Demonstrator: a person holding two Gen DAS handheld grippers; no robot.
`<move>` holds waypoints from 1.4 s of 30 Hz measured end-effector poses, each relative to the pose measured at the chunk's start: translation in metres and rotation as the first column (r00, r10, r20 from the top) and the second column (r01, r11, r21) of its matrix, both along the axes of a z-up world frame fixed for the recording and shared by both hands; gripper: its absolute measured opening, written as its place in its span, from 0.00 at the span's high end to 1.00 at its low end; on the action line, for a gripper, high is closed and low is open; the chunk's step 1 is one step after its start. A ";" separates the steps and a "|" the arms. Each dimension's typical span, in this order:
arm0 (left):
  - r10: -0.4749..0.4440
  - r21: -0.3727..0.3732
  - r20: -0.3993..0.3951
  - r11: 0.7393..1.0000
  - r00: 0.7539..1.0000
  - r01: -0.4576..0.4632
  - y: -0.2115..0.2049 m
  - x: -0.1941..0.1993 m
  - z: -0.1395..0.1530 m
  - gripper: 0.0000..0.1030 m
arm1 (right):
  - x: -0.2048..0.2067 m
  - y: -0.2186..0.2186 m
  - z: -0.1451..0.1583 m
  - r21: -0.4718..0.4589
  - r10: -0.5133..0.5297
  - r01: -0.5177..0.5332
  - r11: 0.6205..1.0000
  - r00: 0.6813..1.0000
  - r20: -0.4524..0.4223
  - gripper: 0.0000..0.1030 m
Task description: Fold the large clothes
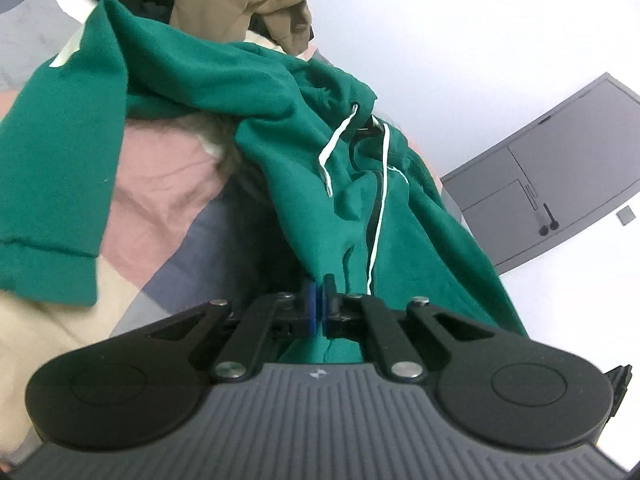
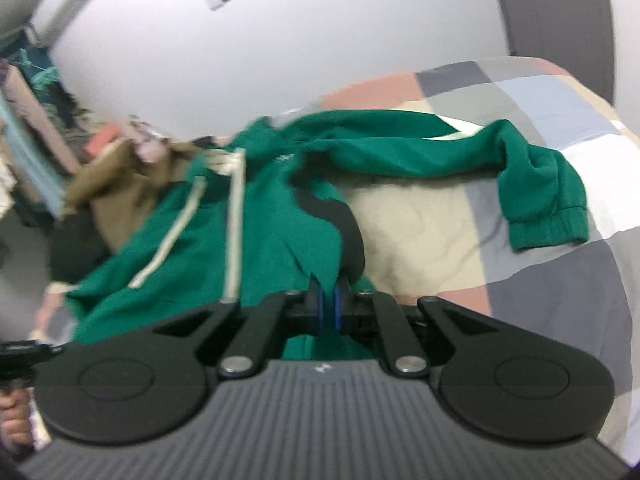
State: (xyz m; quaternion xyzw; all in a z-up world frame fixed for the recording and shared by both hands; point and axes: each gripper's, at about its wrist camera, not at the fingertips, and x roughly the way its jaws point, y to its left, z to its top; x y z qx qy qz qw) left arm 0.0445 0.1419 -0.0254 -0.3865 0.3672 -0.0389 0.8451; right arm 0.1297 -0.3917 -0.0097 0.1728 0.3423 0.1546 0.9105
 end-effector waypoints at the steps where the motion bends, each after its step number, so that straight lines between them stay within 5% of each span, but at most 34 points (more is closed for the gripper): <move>1: 0.000 0.005 -0.017 1.000 1.000 0.000 0.000 -0.003 0.000 0.98 | -0.005 0.000 0.005 0.009 0.021 -0.021 1.000 1.000 -0.014 0.93; 5: 0.015 0.100 -0.123 0.995 0.992 -0.002 -0.002 -0.007 -0.009 0.97 | -0.012 0.002 0.001 -0.037 0.063 -0.067 0.997 0.992 -0.108 0.93; 9: 0.042 0.239 -0.223 0.971 0.974 0.013 -0.010 0.005 -0.025 0.97 | 0.001 0.006 -0.035 -0.142 0.040 -0.075 0.987 0.971 -0.236 0.92; 16: 0.020 0.319 -0.272 0.945 0.962 0.071 -0.015 0.019 -0.034 0.94 | 0.028 -0.010 -0.075 -0.124 -0.020 -0.026 0.992 0.934 -0.356 0.89; 18: 0.020 0.360 -0.285 0.929 0.958 0.088 -0.017 0.020 -0.027 0.78 | 0.029 -0.009 -0.073 -0.119 -0.011 -0.033 0.992 0.935 -0.356 0.87; 20: 0.039 0.394 -0.264 0.916 0.964 0.071 -0.018 0.018 -0.015 0.45 | 0.028 -0.009 -0.068 -0.129 -0.021 -0.028 0.991 0.933 -0.360 0.76; 22: 0.039 0.408 -0.220 0.911 0.975 0.056 -0.019 0.017 0.000 0.44 | 0.028 -0.013 -0.061 -0.142 -0.016 -0.035 0.989 0.940 -0.341 0.39; 24: 0.030 0.409 -0.180 0.911 0.983 0.047 -0.019 0.021 0.020 0.44 | 0.029 -0.015 -0.047 -0.138 -0.007 -0.037 0.990 0.953 -0.304 0.30; 29: 0.007 0.402 -0.081 0.915 0.997 0.026 -0.022 0.064 0.064 0.43 | 0.057 -0.004 -0.008 -0.096 0.037 -0.060 0.994 0.973 -0.226 0.31; 34: -0.005 0.404 0.015 0.915 1.000 -0.002 -0.034 0.150 0.085 0.42 | 0.124 0.052 0.021 -0.083 0.092 -0.103 0.991 0.988 -0.127 0.31; 38: -0.021 0.427 0.065 0.904 0.998 -0.009 -0.041 0.229 0.077 0.42 | 0.194 0.113 0.029 -0.061 0.116 -0.118 0.991 0.992 -0.041 0.31; 42: -0.010 0.426 0.071 0.904 0.997 -0.022 -0.033 0.312 0.039 0.42 | 0.277 0.169 0.019 -0.025 0.121 -0.121 0.992 0.992 0.025 0.31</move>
